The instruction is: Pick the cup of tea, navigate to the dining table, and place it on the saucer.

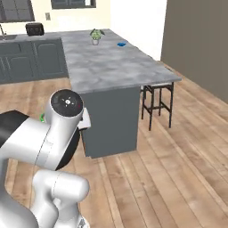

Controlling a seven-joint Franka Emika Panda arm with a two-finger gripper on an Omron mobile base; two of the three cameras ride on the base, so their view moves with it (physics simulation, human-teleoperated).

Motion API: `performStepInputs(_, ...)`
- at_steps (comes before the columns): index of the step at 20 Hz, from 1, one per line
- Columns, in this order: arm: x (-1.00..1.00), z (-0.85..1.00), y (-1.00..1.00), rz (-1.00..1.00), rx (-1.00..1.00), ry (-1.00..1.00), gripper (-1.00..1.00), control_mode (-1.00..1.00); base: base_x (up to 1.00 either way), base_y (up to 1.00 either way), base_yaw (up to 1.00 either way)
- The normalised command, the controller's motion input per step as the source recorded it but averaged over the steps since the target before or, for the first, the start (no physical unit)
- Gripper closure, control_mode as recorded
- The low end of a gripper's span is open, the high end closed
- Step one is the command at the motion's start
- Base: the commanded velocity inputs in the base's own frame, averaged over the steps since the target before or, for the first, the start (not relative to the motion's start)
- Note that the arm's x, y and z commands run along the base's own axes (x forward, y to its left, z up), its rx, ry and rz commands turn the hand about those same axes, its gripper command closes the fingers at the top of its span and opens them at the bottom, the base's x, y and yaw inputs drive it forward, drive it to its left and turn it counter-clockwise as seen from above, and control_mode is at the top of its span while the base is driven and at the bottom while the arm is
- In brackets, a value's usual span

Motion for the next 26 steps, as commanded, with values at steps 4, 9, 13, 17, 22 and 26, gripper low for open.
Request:
performStepInputs(4, 0.00, 0.00, 0.00, 0.00, 0.00, 0.00, 1.00, 1.00, 1.00, -0.80, 0.13)
performStepInputs(9, 0.00, 0.00, 0.00, 0.00, 0.00, 0.00, 1.00, 1.00, 1.00, -0.74, 0.14)
performStepInputs(13, 0.00, 0.00, 0.00, 0.00, 0.00, 0.00, 1.00, 1.00, 1.00, -0.75, 0.12)
performStepInputs(17, 0.00, 0.00, 0.00, 0.00, 0.00, 0.00, 1.00, 1.00, 1.00, -0.77, 0.10)
performStepInputs(22, 0.00, 0.00, 0.00, 0.00, 0.00, 0.00, 1.00, 1.00, 1.00, -0.78, 0.10)
performStepInputs(26, 0.00, 0.00, 0.00, 0.00, 0.00, 0.00, 1.00, 1.00, 1.00, -0.96, 0.07)
